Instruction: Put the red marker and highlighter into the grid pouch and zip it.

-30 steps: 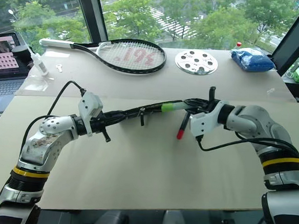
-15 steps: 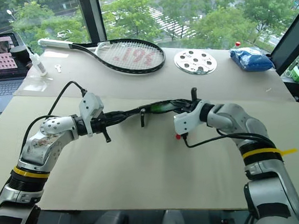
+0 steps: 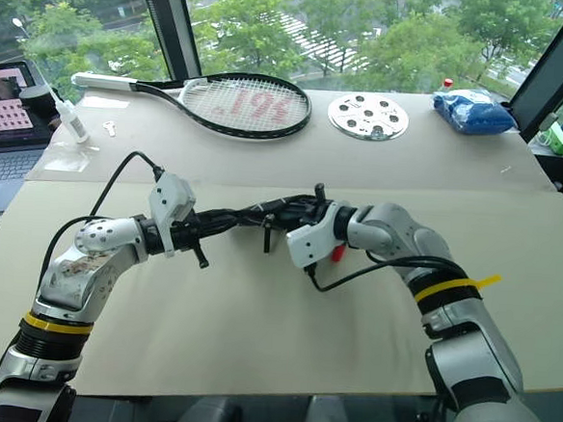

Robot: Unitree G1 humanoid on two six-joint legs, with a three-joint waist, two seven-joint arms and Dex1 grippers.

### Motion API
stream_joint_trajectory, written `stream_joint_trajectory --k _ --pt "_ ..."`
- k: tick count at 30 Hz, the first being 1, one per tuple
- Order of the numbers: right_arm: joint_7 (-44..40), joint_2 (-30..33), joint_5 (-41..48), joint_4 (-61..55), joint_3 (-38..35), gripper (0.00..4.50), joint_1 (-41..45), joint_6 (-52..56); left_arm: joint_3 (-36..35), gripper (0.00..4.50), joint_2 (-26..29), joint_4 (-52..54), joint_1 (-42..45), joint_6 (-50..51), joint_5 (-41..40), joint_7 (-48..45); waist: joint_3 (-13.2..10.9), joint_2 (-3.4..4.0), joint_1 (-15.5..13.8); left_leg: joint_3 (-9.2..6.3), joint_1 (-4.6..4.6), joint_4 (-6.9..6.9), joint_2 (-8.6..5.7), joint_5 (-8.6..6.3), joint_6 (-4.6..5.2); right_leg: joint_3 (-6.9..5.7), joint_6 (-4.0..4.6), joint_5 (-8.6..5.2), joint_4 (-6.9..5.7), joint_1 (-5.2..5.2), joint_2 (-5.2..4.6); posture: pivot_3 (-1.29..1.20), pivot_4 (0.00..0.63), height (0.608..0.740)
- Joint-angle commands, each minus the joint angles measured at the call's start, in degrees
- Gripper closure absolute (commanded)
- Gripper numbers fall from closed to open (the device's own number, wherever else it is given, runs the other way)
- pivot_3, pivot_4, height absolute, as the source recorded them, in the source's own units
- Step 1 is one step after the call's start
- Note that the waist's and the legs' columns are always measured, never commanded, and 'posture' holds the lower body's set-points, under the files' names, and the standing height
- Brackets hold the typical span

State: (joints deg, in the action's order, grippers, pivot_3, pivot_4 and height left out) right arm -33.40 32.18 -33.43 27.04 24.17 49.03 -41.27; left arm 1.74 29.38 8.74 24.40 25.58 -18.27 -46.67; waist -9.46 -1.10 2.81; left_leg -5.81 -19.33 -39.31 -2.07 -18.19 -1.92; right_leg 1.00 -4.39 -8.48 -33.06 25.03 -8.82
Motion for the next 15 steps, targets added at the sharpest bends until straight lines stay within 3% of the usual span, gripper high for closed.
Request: stream_joint_trajectory --k 1,3,4,9,13,15 --pt "-2.47 1.06 4.35 0.13 -3.0 1.66 1.58 4.51 -0.93 4.5 0.42 1.95 0.75 -0.03 -0.95 0.2 0.0 0.0 -0.04 0.0 0.0 0.0 0.0 0.0 0.0 0.0 0.0 0.0 0.0 0.0 0.0 0.0 0.15 0.74" --pt "-6.42 1.88 7.59 0.17 -3.78 0.8 1.85 7.21 -1.08 4.5 0.48 2.12 0.48 0.06 -1.02 0.3 0.0 0.0 -0.02 0.0 0.0 0.0 0.0 0.0 0.0 0.0 0.0 0.0 0.0 0.0 0.0 0.0 0.15 0.74" --pt "-7.71 2.87 9.84 0.72 -5.18 0.65 2.7 7.99 -1.21 4.5 0.56 2.28 0.18 0.09 -1.04 0.37 0.0 0.0 -0.01 0.0 0.0 0.0 0.0 0.0 0.0 0.0 0.0 0.0 0.0 0.0 0.0 0.0 0.15 0.74" --pt "-16.85 8.38 25.75 0.23 -13.63 0.65 4.92 14.35 -1.56 4.5 0.89 2.96 -0.68 0.54 -1.05 0.66 -0.02 0.02 -0.36 -0.02 -0.03 0.0 0.0 -0.01 0.01 -0.01 0.0 0.0 0.02 0.01 0.0 0.0 0.15 0.74" --pt "-24.82 10.46 41.03 -7.56 -21.54 0.65 1.27 36.45 -1.73 4.5 1.13 2.99 -0.78 0.69 -0.99 0.86 -0.01 0.01 -0.24 -0.02 -0.01 0.02 0.01 -0.12 0.22 -0.02 0.0 0.0 0.04 0.0 0.0 0.0 0.15 0.74" --pt "-23.02 10.21 46.65 -11.07 -25.81 0.65 -1.13 49.58 -1.83 4.5 1.22 2.95 -0.87 0.71 -0.97 0.94 -0.01 0.02 -0.19 -0.02 -0.01 0.02 0.02 -0.14 0.26 -0.01 0.01 0.0 0.01 0.0 0.0 0.0 0.15 0.74"
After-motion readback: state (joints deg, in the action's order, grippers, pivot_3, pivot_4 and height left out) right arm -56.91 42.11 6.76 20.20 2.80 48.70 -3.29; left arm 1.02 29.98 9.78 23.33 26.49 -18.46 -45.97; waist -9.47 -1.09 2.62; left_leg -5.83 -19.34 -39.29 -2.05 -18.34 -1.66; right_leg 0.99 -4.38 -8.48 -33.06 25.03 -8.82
